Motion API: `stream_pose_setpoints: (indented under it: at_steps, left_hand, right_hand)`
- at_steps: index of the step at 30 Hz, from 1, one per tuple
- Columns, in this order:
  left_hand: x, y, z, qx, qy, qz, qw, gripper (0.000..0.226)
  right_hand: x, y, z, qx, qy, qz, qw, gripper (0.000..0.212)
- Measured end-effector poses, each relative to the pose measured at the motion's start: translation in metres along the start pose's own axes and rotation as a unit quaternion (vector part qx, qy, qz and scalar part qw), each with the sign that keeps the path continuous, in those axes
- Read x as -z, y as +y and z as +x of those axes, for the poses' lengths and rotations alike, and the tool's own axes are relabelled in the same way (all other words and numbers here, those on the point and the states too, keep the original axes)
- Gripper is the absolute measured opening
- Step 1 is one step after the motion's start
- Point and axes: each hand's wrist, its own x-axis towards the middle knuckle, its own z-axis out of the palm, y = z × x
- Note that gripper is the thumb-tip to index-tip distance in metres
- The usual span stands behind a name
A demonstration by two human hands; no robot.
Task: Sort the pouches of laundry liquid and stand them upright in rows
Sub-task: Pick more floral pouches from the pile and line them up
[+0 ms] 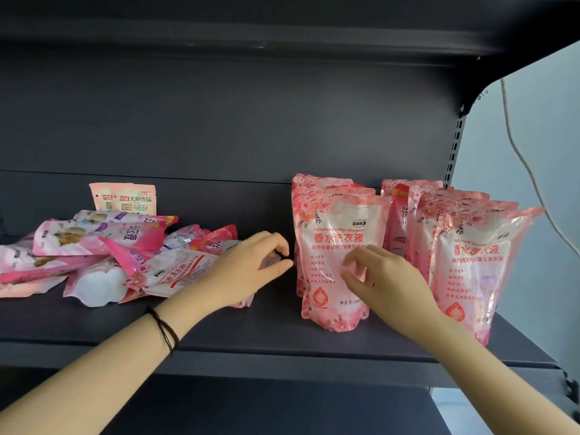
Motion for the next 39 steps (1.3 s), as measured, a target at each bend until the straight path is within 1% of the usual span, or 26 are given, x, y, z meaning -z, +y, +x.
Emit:
stream_pose_setpoints:
  at_steps: [2,5,8,11,14,18,21,23,27,31,35,39]
  left_hand:
    - [0.014,-0.008,0.000,-0.024,-0.028,0.092,0.995,0.023]
    - [0.034,-0.024,-0.003,-0.038,-0.051,0.179,0.982,0.028]
    - [0.058,-0.044,-0.002,-0.044,-0.079,0.266,0.960,0.035]
    - [0.083,-0.072,-0.001,-0.044,-0.093,0.325,0.940,0.047]
    - [0.102,-0.107,0.004,-0.049,-0.101,0.382,0.917,0.043]
    - [0.118,-0.151,0.013,-0.050,-0.129,0.413,0.900,0.042]
    - [0.123,-0.178,0.025,-0.063,-0.145,0.426,0.891,0.041]
    - [0.124,-0.194,0.036,-0.077,-0.146,0.422,0.891,0.041]
    - [0.119,-0.223,0.058,-0.084,-0.156,0.396,0.901,0.043]
    - [0.100,-0.239,0.079,-0.044,-0.200,0.364,0.909,0.043]
    - [0.081,-0.253,0.092,0.013,-0.248,0.314,0.916,0.046]
    - [0.072,-0.264,0.098,0.045,-0.282,0.262,0.922,0.045]
  right_hand:
    - [0.008,-0.015,0.010,0.052,-0.021,0.026,0.998,0.015]
    - [0.017,-0.042,0.028,0.157,-0.078,0.064,0.982,0.018]
    - [0.017,-0.069,0.055,0.234,-0.126,0.024,0.964,0.022]
    - [0.006,-0.091,0.089,0.245,-0.161,-0.049,0.955,0.026]
    - [-0.014,-0.108,0.122,0.238,-0.184,-0.118,0.947,0.030]
    - [-0.051,-0.122,0.165,0.205,-0.210,-0.206,0.933,0.035]
    - [-0.081,-0.131,0.192,0.194,-0.204,-0.259,0.924,0.038]
    - [-0.099,-0.135,0.207,0.189,-0.196,-0.282,0.920,0.041]
    - [-0.128,-0.139,0.232,0.163,-0.198,-0.285,0.924,0.044]
    - [-0.154,-0.135,0.247,0.151,-0.220,-0.283,0.921,0.043]
    - [-0.175,-0.123,0.261,0.158,-0.241,-0.281,0.915,0.044]
    - [-0.193,-0.112,0.275,0.159,-0.257,-0.234,0.924,0.042]
